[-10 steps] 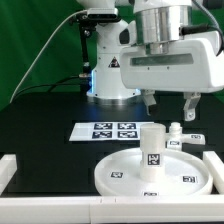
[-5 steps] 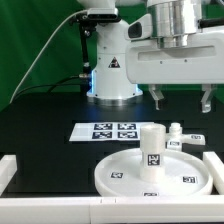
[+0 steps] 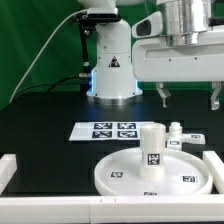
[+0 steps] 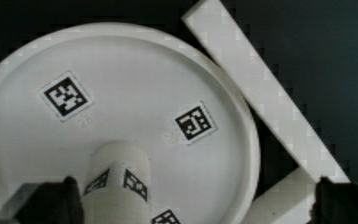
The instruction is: Assemble round table
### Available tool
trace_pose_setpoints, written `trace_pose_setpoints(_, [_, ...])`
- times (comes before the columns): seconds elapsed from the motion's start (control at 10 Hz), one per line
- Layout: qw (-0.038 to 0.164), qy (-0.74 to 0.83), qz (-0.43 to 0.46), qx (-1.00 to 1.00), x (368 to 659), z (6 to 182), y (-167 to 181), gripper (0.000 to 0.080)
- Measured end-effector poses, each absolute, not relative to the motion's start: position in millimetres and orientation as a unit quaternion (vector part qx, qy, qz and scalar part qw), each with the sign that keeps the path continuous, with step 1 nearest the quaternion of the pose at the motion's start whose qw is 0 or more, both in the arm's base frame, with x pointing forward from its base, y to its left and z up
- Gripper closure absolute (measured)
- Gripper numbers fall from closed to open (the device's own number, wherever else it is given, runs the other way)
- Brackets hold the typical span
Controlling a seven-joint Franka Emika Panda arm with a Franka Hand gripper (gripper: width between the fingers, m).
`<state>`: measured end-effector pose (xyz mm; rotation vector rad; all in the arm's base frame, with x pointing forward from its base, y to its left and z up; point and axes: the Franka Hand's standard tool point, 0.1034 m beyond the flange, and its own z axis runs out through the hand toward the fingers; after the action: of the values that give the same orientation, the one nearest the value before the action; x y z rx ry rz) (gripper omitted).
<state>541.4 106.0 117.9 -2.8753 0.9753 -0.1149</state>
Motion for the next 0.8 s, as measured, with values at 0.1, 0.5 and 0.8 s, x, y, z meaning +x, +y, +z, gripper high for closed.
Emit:
trace_pose_setpoints(0.1, [0.047, 0.274, -0.035, -0.96, 536, 112.4, 106, 0.0151])
trace_pose_setpoints(0.5, [0.038, 0.118, -0.06, -0.99, 512, 104.2, 104, 0.0151])
trace_pose_setpoints(0.8, [0.034, 0.057, -0.035, -0.997, 506, 100.8, 103, 0.0151])
